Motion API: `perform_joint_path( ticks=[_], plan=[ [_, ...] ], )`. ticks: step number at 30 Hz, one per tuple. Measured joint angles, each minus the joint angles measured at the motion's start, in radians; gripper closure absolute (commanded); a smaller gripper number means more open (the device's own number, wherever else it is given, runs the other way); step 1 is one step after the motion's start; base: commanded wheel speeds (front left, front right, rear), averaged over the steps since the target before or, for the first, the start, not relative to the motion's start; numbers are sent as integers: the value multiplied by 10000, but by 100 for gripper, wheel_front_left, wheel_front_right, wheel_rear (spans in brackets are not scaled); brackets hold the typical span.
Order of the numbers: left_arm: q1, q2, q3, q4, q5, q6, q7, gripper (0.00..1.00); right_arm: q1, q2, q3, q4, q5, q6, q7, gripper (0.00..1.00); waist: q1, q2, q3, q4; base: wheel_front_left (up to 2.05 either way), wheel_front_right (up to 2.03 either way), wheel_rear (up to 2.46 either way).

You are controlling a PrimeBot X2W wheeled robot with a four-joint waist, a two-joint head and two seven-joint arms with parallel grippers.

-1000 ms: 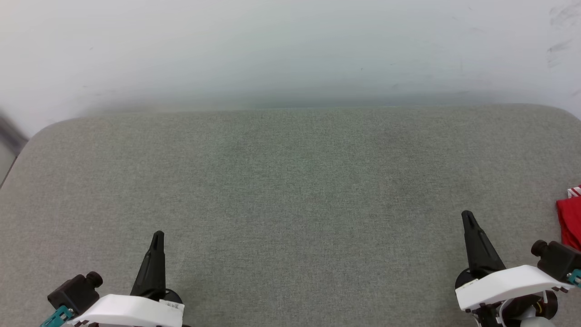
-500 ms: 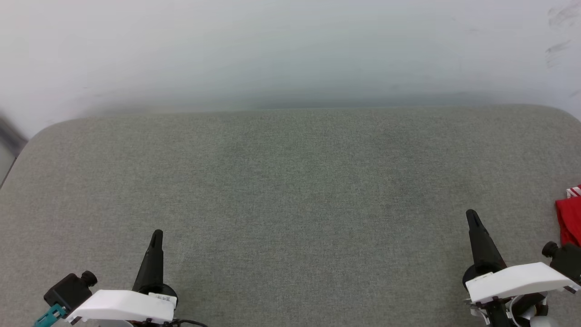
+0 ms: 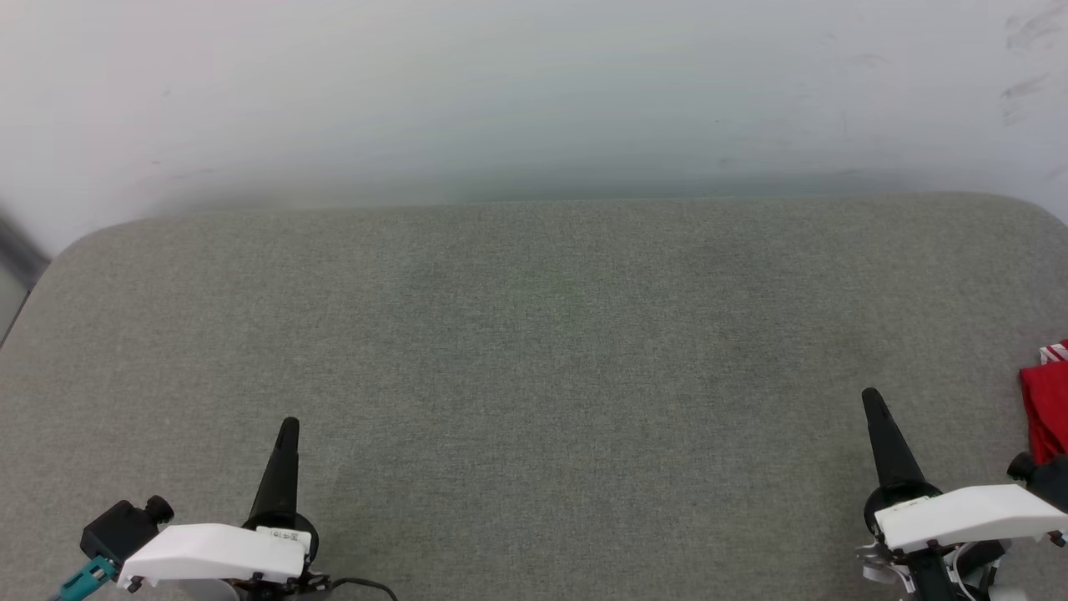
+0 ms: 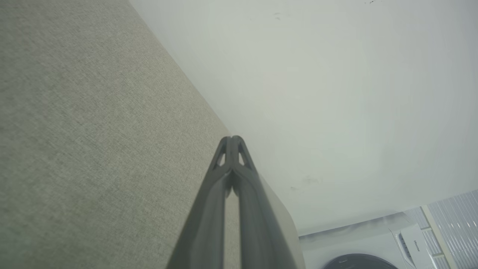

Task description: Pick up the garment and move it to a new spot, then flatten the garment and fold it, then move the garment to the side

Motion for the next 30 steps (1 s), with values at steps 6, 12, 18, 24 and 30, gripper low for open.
perform_joint_path(
  ticks=[6,12,18,24,30],
  plan=[
    [-133,-6,36,96,-583,0,165,100,-97,-2,-52,40,694,-2,159,100,0,0,-10,-7,0,0,0],
    [-189,-13,81,188,-1129,0,337,100,-119,-2,-105,98,1348,-2,263,100,0,0,-20,-15,0,0,0],
    [-307,-31,127,293,-1653,0,481,100,-150,-2,-165,148,1967,-2,401,100,-1,0,-29,-22,0,0,0],
    [-362,-46,178,380,-2157,0,623,100,-176,-2,-221,201,2554,-2,516,100,-1,0,-39,-29,0,0,0],
    [-491,-58,261,483,-2773,0,828,100,-193,-2,-295,265,3290,-2,673,100,-1,0,-52,-39,0,0,0]
  ],
)
